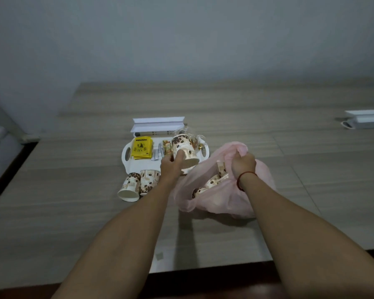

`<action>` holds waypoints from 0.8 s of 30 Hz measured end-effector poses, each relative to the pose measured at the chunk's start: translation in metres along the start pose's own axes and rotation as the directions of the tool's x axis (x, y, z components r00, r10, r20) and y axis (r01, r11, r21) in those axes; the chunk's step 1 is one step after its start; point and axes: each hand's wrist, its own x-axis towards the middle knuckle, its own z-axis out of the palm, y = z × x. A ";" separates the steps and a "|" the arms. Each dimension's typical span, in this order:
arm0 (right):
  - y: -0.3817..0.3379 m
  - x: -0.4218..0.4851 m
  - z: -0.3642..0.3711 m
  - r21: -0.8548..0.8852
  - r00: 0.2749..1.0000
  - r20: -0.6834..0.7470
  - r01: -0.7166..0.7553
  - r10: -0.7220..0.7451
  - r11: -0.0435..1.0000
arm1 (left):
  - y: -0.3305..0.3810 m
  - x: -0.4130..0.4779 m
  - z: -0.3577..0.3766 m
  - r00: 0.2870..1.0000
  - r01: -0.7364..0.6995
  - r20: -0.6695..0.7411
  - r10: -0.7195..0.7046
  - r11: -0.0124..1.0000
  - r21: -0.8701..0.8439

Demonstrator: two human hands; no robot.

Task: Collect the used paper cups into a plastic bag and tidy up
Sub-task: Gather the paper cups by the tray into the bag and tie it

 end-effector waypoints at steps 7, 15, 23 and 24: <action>-0.024 -0.002 -0.008 0.109 0.998 0.038 0.055 -0.059 0.992 | 0.006 -0.020 0.016 0.755 0.426 0.492 -0.432 0.895 0.132; -0.019 -0.005 -0.019 0.159 0.991 0.121 0.032 -0.051 0.987 | -0.008 -0.031 0.043 0.890 0.217 0.328 -0.316 0.927 0.306; -0.017 -0.002 -0.025 0.204 0.988 0.148 0.011 -0.042 0.979 | 0.005 -0.046 0.078 0.903 -0.004 0.405 -0.146 0.938 0.347; -0.017 -0.001 -0.027 0.218 0.989 0.142 0.014 -0.046 0.976 | 0.002 -0.045 0.080 0.907 -0.047 0.404 -0.117 0.926 0.373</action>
